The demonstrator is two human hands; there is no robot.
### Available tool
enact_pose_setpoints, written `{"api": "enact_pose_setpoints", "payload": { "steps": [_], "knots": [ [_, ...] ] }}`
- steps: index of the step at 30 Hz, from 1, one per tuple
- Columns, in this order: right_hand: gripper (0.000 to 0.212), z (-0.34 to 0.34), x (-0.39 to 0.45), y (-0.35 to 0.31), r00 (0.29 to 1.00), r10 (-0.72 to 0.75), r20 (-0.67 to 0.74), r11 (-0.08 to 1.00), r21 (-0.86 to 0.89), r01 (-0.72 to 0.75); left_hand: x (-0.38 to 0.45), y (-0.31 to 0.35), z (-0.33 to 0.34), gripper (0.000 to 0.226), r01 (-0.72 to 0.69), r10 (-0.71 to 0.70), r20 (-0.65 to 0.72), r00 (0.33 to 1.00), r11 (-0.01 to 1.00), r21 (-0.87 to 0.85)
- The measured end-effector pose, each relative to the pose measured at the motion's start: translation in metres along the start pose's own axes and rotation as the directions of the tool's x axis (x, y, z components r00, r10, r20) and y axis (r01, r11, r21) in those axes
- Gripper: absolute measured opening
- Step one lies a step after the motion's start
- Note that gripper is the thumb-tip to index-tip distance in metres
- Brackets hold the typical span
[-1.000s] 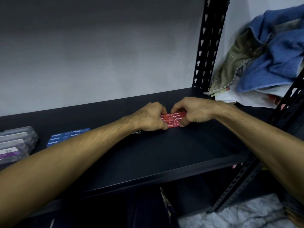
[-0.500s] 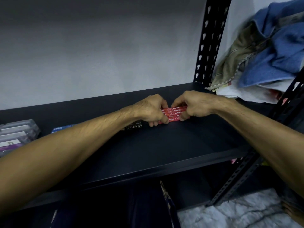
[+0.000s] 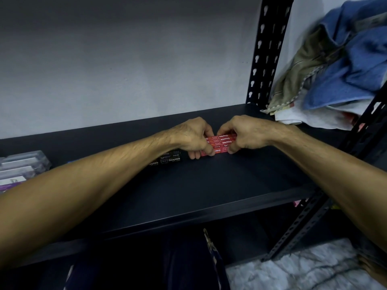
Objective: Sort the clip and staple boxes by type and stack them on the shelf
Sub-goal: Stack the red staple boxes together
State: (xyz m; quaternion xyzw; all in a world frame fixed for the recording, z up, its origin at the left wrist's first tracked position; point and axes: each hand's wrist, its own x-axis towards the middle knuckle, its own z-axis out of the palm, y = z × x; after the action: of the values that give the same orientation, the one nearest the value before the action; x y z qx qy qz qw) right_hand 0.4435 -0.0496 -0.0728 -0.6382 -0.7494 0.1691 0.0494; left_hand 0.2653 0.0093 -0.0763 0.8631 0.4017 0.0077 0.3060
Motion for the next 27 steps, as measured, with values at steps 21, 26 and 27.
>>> {"api": "enact_pose_setpoints", "payload": {
  "steps": [21, 26, 27],
  "knots": [
    [0.043, 0.0005, -0.0009, 0.0002, 1.0, -0.014, -0.007, 1.0, -0.011, 0.014, 0.0024, -0.0034, 0.002, 0.044, -0.002, 0.002, -0.011, 1.0, 1.0, 0.016],
    [0.043, 0.002, -0.0007, 0.0017, 1.0, -0.015, -0.015, 1.0, -0.004, 0.015, 0.0003, -0.0019, 0.0023, 0.043, 0.005, -0.005, -0.01, 1.0, 1.0, 0.016],
    [0.043, 0.0021, -0.001, 0.0012, 1.0, -0.013, -0.014, 1.0, -0.005, 0.013, -0.0005, -0.0009, 0.0023, 0.043, 0.004, -0.004, -0.014, 1.0, 1.0, 0.013]
  ]
}}
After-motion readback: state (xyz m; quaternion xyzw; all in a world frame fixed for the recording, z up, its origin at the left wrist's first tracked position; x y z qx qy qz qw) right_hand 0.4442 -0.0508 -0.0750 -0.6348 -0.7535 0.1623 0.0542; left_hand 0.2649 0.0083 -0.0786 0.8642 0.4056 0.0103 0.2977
